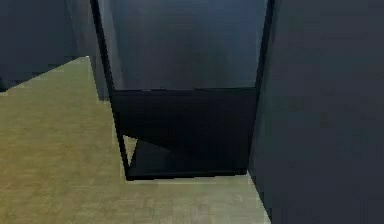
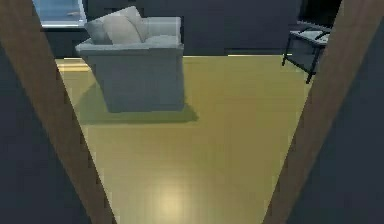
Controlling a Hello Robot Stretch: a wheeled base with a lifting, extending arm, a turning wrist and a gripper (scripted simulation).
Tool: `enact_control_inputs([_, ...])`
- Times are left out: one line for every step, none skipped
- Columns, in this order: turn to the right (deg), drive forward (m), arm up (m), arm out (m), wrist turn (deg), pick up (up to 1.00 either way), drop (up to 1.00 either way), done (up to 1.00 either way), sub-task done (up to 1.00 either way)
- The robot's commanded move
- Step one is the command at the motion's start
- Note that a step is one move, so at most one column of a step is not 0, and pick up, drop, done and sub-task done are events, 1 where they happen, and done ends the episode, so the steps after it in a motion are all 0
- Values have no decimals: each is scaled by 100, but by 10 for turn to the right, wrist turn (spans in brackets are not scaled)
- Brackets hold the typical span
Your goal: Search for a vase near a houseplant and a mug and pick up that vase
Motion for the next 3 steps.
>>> enact_control_inputs([0,15,0,0,0,0,0,0,0])
enact_control_inputs([-360,0,0,0,0,0,0,0,0])
enact_control_inputs([0,5,0,0,0,0,0,0,0])
